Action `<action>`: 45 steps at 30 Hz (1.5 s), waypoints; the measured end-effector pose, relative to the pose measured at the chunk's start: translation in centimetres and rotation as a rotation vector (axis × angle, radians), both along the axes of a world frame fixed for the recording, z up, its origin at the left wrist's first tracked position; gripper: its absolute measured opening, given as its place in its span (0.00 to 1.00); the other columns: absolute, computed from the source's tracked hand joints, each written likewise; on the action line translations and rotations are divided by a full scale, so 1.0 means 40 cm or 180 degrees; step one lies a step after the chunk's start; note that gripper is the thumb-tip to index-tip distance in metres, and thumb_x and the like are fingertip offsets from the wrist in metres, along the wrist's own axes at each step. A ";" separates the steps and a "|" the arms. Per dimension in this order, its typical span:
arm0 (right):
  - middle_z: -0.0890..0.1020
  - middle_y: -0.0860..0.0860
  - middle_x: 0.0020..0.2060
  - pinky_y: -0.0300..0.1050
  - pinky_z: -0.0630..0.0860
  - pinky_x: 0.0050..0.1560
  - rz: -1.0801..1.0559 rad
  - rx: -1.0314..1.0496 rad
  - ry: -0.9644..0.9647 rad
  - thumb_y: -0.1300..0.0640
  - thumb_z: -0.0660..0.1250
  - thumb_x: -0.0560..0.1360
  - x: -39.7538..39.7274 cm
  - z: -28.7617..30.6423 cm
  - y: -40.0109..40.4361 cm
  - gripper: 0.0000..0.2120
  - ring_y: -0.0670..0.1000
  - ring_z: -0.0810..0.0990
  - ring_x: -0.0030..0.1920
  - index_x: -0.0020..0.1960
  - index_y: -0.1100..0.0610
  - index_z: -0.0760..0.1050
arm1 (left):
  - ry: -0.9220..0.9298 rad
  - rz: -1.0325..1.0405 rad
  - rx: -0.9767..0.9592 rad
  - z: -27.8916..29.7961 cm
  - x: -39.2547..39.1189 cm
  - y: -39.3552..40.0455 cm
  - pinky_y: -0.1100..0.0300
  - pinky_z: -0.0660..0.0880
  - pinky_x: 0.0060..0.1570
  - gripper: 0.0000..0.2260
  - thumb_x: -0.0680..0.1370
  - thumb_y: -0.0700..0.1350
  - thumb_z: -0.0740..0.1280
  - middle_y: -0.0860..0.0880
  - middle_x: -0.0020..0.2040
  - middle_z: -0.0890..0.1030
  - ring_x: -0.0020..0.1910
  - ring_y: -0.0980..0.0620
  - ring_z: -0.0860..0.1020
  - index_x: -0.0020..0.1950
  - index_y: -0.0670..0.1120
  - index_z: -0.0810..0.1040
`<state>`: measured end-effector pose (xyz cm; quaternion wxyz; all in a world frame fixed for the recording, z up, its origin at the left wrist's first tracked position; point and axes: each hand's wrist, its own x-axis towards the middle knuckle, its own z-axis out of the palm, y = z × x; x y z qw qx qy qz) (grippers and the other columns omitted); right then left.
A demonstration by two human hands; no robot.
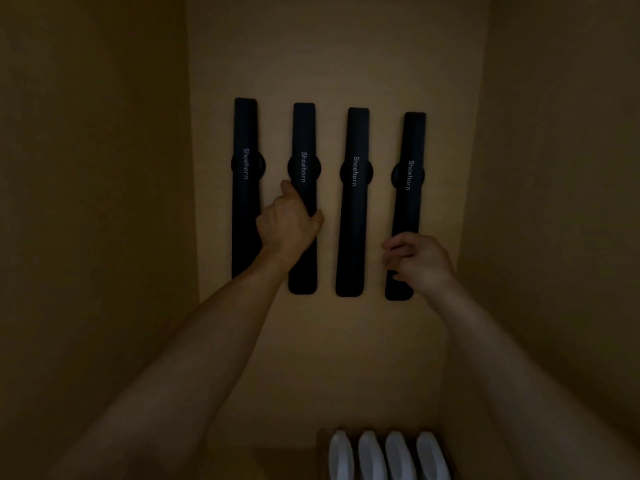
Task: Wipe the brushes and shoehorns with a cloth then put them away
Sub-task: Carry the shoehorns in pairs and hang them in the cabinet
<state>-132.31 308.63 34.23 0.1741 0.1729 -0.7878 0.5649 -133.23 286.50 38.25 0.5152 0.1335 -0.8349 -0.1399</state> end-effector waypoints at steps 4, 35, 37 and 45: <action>0.85 0.53 0.45 0.57 0.79 0.60 -0.0005 0.0015 0.0024 0.66 0.68 0.74 0.000 0.004 0.000 0.11 0.52 0.82 0.53 0.46 0.50 0.80 | -0.0015 -0.0051 -0.0044 0.005 -0.006 -0.003 0.62 0.57 0.25 0.25 0.73 0.58 0.69 0.43 0.45 0.81 0.39 0.43 0.80 0.59 0.42 0.69; 0.86 0.54 0.44 0.57 0.78 0.62 -0.0014 0.0123 0.0084 0.65 0.69 0.75 0.032 0.024 -0.014 0.08 0.53 0.82 0.54 0.51 0.55 0.81 | -0.0059 -0.0215 0.0009 0.042 0.059 -0.063 0.58 0.69 0.31 0.20 0.76 0.57 0.68 0.42 0.47 0.79 0.41 0.44 0.79 0.55 0.41 0.72; 0.86 0.53 0.43 0.58 0.78 0.61 -0.0011 0.0121 0.0122 0.65 0.69 0.74 0.036 0.020 -0.015 0.08 0.53 0.82 0.54 0.51 0.55 0.81 | 0.0121 -0.0028 -0.0045 0.053 0.081 -0.102 0.57 0.71 0.33 0.20 0.77 0.54 0.67 0.41 0.49 0.79 0.43 0.42 0.80 0.60 0.41 0.72; 0.85 0.59 0.46 0.61 0.79 0.59 0.0080 0.0132 0.0166 0.66 0.70 0.73 0.042 0.004 -0.042 0.09 0.60 0.82 0.54 0.48 0.54 0.80 | 0.0059 0.0545 -0.0023 0.041 0.102 -0.182 0.53 0.67 0.37 0.33 0.73 0.61 0.70 0.41 0.62 0.72 0.56 0.41 0.75 0.69 0.41 0.65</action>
